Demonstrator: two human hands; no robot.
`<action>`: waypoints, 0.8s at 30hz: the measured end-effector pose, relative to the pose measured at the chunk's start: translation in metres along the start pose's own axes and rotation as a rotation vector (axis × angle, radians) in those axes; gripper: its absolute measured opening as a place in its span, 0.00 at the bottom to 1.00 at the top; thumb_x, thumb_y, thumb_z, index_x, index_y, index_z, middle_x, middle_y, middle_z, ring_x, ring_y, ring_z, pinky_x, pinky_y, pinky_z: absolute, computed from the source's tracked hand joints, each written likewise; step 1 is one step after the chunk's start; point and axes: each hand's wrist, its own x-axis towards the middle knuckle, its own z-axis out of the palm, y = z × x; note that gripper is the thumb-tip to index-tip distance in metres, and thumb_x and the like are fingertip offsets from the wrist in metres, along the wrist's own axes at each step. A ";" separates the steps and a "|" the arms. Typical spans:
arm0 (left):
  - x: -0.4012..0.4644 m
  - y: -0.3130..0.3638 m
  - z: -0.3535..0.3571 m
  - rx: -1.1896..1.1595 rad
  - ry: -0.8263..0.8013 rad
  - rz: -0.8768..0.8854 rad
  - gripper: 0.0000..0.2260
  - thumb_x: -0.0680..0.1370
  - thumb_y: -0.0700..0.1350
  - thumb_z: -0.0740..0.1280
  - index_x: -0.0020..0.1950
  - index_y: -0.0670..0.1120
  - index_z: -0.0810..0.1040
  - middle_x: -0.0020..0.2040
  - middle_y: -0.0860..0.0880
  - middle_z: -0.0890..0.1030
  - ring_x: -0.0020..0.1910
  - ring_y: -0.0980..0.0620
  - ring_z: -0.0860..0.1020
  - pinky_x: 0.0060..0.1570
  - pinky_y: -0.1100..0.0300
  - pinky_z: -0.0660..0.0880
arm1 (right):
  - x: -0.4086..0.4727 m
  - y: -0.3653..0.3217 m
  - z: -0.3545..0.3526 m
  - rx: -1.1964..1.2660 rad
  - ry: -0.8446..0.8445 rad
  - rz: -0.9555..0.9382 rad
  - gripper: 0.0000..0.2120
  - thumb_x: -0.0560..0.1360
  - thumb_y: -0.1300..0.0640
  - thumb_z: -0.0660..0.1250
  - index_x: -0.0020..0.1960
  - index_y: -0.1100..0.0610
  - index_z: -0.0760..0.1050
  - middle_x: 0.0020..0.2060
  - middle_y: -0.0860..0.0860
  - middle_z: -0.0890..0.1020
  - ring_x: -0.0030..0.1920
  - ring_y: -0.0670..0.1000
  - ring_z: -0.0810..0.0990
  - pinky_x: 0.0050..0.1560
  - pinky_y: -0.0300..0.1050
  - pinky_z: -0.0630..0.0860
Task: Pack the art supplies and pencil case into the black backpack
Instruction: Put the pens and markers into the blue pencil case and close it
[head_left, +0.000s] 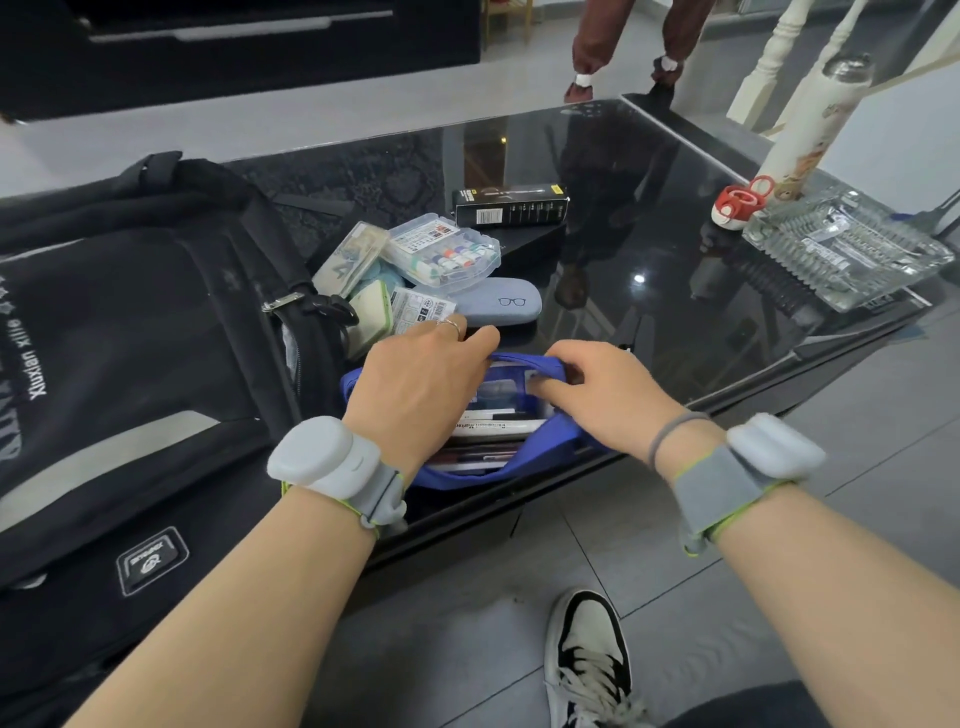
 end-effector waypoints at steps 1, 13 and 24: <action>0.000 0.001 0.001 0.009 -0.012 -0.002 0.05 0.80 0.47 0.67 0.49 0.50 0.72 0.40 0.50 0.74 0.36 0.46 0.75 0.26 0.60 0.50 | 0.001 -0.001 0.003 -0.035 0.043 -0.004 0.08 0.77 0.51 0.67 0.41 0.53 0.75 0.34 0.47 0.76 0.37 0.49 0.74 0.35 0.41 0.67; -0.022 -0.046 -0.021 -0.381 0.035 -0.343 0.10 0.81 0.52 0.62 0.47 0.47 0.75 0.45 0.49 0.75 0.48 0.44 0.75 0.46 0.49 0.75 | -0.015 -0.061 0.013 -0.321 0.238 -0.342 0.14 0.71 0.65 0.64 0.55 0.55 0.73 0.49 0.52 0.72 0.48 0.55 0.72 0.45 0.52 0.74; -0.050 -0.078 -0.037 -0.612 -0.354 -0.604 0.04 0.76 0.41 0.66 0.49 0.47 0.77 0.46 0.50 0.82 0.49 0.49 0.80 0.48 0.58 0.73 | -0.023 -0.082 0.038 -0.346 0.041 -0.335 0.07 0.76 0.56 0.62 0.49 0.53 0.78 0.43 0.49 0.78 0.48 0.54 0.76 0.48 0.52 0.75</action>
